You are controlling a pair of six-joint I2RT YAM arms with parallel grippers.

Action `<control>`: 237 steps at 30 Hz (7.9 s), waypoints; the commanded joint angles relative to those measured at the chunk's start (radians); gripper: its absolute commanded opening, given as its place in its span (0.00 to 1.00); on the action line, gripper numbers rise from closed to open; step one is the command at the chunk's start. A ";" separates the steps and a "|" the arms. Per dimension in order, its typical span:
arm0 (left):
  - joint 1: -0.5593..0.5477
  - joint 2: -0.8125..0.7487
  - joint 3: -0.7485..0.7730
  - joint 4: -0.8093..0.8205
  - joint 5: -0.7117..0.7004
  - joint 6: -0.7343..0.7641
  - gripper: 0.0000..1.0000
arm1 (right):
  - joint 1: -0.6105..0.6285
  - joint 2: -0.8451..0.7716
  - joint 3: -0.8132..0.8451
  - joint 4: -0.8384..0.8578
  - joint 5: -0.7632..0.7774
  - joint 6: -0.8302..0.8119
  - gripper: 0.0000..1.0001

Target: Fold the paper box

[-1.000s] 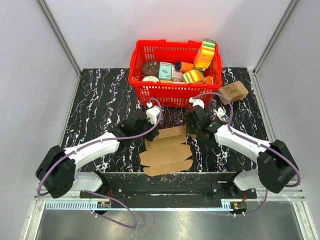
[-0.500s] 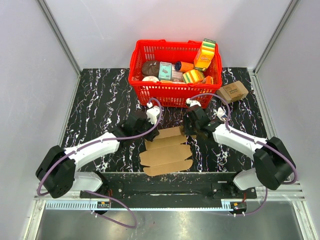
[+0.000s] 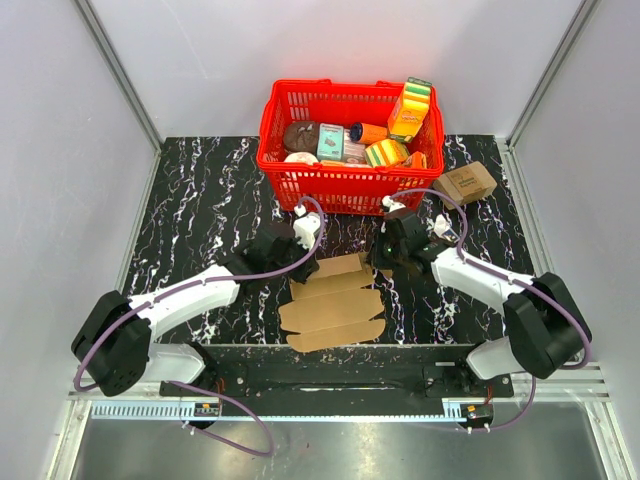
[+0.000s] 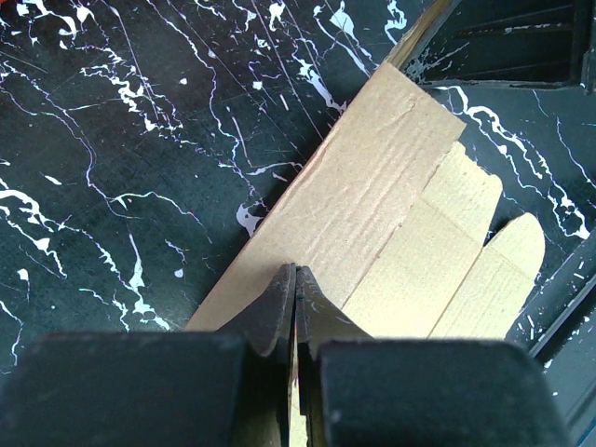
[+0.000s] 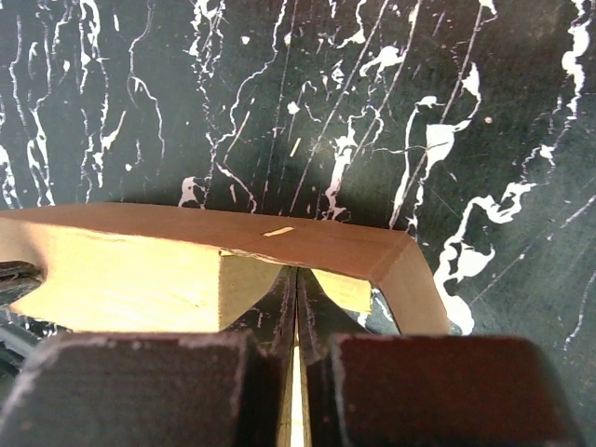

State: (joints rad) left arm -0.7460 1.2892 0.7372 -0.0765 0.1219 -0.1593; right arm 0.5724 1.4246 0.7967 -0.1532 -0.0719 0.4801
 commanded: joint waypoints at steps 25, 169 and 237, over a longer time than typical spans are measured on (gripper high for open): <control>-0.009 -0.027 0.002 0.021 -0.019 -0.014 0.00 | -0.072 0.050 -0.091 0.237 -0.272 0.114 0.04; -0.018 -0.030 0.001 0.012 -0.031 -0.013 0.00 | -0.146 0.200 -0.191 0.483 -0.499 0.118 0.03; -0.023 -0.057 -0.018 0.001 -0.042 -0.014 0.00 | -0.094 -0.170 0.067 -0.200 -0.028 -0.314 0.48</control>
State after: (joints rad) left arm -0.7650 1.2694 0.7261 -0.0811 0.0994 -0.1661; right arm 0.4721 1.2793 0.8082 -0.2916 -0.1604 0.2607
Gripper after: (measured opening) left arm 0.016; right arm 0.451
